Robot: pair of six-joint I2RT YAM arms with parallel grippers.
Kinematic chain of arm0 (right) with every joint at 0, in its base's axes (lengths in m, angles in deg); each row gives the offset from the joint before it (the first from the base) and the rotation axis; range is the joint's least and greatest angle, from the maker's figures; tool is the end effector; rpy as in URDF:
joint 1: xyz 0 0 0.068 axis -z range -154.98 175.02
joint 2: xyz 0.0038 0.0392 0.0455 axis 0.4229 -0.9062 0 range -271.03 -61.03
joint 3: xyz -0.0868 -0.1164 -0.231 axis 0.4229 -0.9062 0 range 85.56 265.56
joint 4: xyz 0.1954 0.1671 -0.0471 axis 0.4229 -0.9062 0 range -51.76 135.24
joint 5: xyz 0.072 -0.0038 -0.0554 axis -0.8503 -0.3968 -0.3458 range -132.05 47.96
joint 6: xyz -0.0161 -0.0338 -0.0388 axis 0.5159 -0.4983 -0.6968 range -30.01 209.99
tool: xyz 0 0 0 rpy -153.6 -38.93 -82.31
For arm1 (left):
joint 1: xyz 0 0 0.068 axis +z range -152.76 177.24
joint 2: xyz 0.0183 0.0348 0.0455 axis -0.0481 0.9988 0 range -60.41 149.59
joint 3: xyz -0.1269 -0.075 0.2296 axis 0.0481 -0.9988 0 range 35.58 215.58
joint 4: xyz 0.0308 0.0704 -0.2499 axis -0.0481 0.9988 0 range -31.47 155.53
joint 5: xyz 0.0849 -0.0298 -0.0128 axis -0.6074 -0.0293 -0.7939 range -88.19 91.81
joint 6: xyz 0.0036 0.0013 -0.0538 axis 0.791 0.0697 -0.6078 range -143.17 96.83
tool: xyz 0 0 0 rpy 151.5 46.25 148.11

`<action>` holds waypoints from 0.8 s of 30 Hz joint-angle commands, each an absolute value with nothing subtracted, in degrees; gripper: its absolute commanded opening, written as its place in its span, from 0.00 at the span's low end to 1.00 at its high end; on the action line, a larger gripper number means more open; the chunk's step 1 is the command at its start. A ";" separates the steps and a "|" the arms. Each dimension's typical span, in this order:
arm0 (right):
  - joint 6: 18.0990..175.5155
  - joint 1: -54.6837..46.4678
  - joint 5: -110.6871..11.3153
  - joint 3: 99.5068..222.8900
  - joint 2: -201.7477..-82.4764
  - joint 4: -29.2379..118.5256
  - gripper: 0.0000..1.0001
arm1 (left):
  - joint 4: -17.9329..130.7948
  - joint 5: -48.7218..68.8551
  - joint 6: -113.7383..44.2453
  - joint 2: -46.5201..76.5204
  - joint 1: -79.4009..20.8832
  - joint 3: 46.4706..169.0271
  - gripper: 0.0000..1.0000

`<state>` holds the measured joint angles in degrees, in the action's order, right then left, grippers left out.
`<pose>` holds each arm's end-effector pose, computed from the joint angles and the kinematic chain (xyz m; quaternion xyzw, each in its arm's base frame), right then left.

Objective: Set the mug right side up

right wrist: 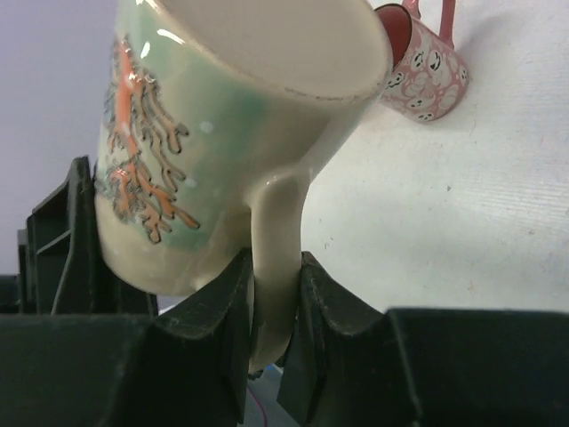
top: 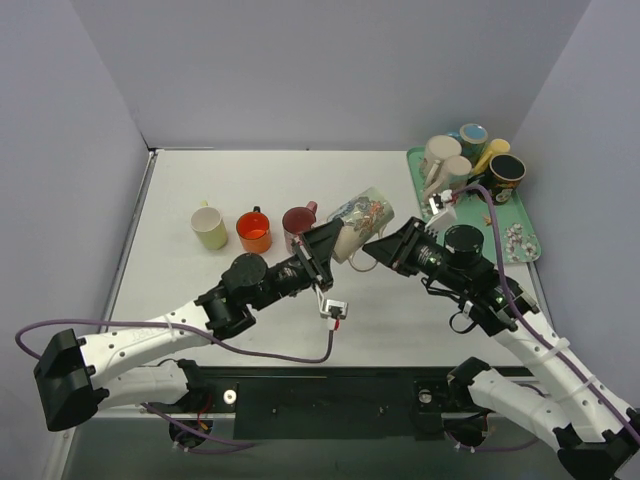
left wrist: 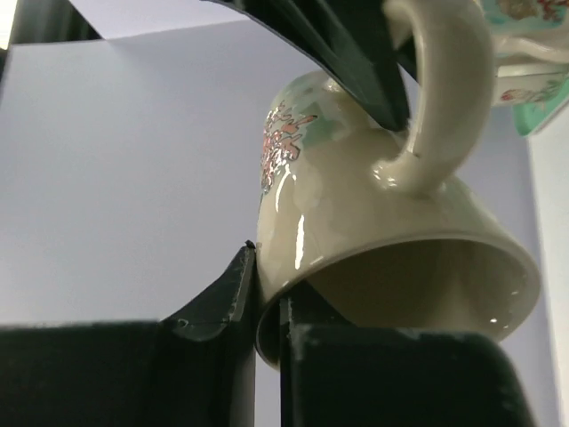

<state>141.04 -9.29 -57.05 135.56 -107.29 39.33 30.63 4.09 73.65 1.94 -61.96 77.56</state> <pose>0.1486 0.1126 0.3760 0.0144 0.7198 0.5353 0.4418 0.1302 -0.2211 0.3328 0.6477 0.1222 0.2299 0.7160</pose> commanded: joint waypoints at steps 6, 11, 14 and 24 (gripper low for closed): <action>134.40 -9.52 -51.20 140.75 -109.89 41.51 0.41 | 61.35 -12.74 59.65 0.85 -63.05 92.69 0.00; 129.11 -9.08 -39.79 143.13 -110.87 31.19 0.67 | 103.65 -22.01 34.74 10.06 -56.23 114.44 0.00; 127.26 -8.64 -36.95 141.82 -110.16 30.91 0.68 | 130.53 -14.58 19.34 20.32 -43.51 129.05 0.00; 125.06 -5.66 -37.56 140.67 -110.95 28.99 0.69 | 140.71 -2.24 11.72 28.62 -19.22 122.34 0.00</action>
